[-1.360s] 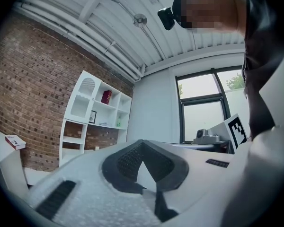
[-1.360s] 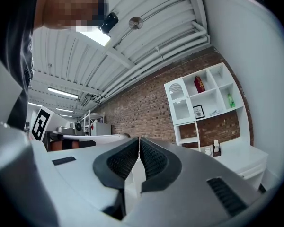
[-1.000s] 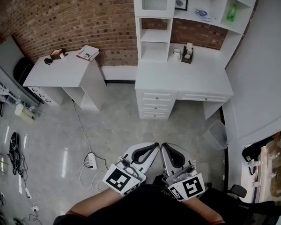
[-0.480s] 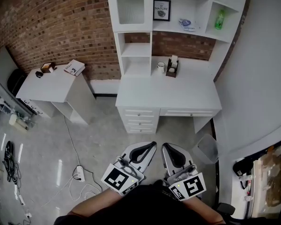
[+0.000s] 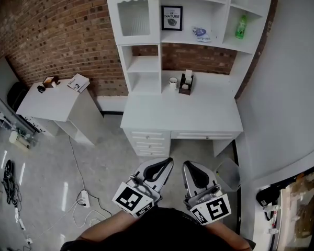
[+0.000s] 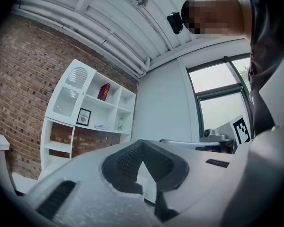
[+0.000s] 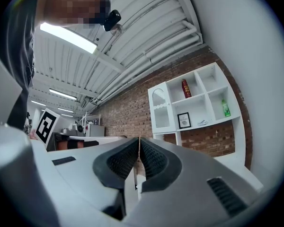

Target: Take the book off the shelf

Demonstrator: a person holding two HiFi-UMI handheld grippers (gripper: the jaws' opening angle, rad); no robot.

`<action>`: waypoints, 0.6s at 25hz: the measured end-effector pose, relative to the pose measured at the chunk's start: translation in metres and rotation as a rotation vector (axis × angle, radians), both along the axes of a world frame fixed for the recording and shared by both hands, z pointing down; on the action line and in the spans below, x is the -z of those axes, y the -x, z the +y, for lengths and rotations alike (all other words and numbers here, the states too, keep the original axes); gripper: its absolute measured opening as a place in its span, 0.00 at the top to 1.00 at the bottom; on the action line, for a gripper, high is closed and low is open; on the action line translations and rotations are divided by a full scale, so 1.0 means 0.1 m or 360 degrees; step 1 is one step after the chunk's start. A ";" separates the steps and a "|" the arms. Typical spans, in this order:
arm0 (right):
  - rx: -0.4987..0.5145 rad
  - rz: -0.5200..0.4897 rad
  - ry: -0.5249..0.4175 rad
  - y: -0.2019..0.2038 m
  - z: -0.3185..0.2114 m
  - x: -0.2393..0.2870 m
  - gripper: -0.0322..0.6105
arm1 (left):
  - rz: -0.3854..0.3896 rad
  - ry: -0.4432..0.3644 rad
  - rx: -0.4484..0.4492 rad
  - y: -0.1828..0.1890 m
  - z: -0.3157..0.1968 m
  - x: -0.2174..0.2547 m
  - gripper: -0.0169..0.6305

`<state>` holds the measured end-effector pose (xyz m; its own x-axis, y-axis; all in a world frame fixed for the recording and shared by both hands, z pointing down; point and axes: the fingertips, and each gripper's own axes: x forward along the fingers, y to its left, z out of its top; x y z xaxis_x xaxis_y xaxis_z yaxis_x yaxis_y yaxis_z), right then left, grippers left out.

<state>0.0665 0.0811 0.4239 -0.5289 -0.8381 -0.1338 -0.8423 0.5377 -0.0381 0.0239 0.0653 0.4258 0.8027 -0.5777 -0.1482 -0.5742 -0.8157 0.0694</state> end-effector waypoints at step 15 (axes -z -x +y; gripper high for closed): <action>-0.0098 0.0006 0.0001 0.17 -1.17 -0.07 0.92 | -0.0010 -0.0020 -0.0085 0.16 -1.18 -0.01 0.97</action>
